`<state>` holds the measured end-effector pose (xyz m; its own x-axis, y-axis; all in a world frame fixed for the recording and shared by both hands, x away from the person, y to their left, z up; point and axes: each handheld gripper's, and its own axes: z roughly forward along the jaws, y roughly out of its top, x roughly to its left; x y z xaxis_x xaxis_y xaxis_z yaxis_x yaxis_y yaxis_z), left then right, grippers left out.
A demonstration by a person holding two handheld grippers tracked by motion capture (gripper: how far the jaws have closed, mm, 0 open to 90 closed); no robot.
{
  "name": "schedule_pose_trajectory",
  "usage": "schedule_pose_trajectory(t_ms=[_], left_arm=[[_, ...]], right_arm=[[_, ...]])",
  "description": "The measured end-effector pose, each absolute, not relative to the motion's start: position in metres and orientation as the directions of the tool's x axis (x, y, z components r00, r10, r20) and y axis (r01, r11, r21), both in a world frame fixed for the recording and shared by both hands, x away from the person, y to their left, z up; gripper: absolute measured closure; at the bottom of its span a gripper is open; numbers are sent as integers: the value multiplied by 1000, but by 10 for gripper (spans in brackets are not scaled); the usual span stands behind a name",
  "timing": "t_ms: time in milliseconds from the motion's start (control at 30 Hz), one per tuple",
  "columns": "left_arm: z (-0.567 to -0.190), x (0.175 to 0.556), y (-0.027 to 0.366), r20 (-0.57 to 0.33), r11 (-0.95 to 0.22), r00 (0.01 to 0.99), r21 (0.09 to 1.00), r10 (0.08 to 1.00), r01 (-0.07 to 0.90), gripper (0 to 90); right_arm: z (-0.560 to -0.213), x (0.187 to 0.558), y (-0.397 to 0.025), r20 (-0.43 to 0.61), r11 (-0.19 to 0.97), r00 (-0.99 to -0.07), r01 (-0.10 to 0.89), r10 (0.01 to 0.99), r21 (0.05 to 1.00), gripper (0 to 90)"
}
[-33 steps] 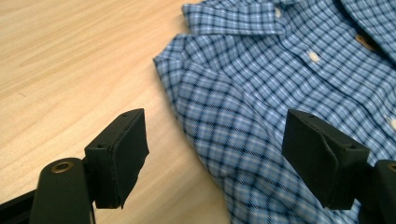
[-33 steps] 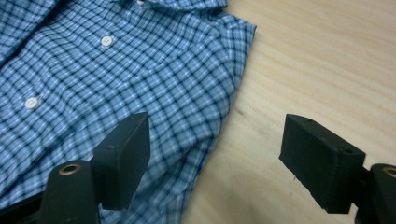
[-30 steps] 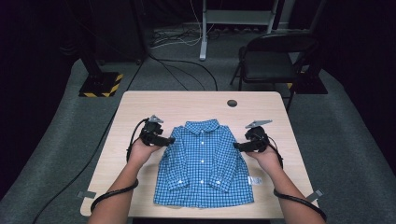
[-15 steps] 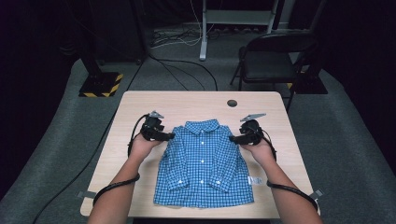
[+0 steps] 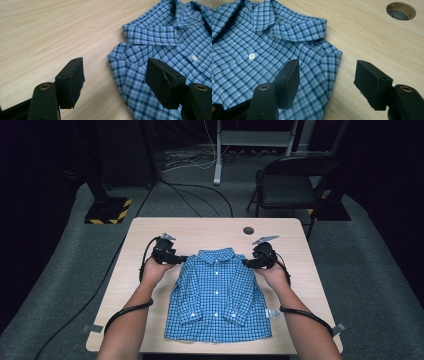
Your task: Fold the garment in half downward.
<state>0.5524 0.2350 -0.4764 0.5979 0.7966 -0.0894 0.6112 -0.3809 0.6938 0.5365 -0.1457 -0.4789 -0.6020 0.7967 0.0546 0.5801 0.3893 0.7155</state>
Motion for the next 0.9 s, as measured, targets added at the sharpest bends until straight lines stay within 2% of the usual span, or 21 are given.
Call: schedule_pose_trajectory(t_ms=[333, 467, 700, 900], left_arm=[[-484, 563, 225, -67, -428, 620, 664, 782, 613, 337], [-488, 567, 218, -72, -427, 617, 659, 784, 619, 354], [-492, 573, 210, -91, -419, 608, 644, 788, 640, 434], [-496, 578, 206, -109, -409, 596, 630, 795, 660, 452]], right_arm=[[-482, 548, -138, 32, 400, -596, 577, 802, 712, 426], [-485, 554, -141, 52, 380, -581, 595, 812, 708, 452], [-492, 565, -144, 98, 318, -527, 639, 844, 700, 489], [-496, 572, -139, 135, 279, -493, 673, 860, 685, 525]])
